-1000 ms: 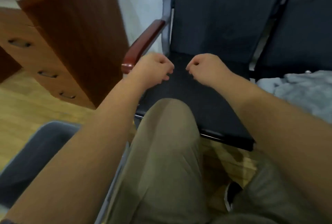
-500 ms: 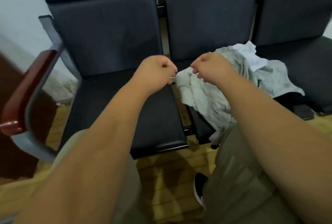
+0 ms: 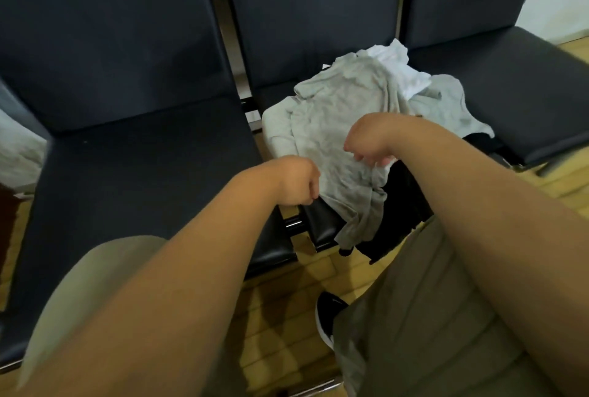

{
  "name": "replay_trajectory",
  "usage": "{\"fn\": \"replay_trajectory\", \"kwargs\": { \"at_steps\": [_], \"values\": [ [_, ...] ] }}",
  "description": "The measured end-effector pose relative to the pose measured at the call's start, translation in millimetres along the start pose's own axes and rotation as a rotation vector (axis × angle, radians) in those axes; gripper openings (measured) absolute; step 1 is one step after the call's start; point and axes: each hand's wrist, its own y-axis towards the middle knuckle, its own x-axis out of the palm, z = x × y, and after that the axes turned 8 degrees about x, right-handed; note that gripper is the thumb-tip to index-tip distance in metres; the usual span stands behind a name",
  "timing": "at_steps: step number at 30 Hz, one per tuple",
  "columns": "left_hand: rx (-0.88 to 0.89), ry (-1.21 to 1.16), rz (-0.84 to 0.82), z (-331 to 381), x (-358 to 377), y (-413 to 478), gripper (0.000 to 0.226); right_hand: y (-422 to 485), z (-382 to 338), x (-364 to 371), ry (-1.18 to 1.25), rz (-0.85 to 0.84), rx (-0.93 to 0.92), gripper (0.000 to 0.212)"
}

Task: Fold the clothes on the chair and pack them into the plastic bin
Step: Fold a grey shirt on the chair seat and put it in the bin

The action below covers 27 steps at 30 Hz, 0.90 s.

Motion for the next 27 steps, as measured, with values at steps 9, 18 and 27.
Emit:
{"fn": "replay_trajectory", "kwargs": {
  "at_steps": [9,18,27],
  "values": [
    [0.045,-0.044,-0.125,-7.0,17.6,9.7,0.049,2.9,3.4,8.0,0.125,-0.198,0.070,0.035],
    [0.049,-0.367,0.401,5.5,-12.1,0.9,0.022,-30.2,3.1,2.2,0.220,-0.306,-0.082,0.043],
    [0.087,-0.623,0.846,1.9,-39.1,-18.4,0.026,-41.8,-6.3,-1.0,0.612,-0.150,-0.274,0.025]
  ]
}}
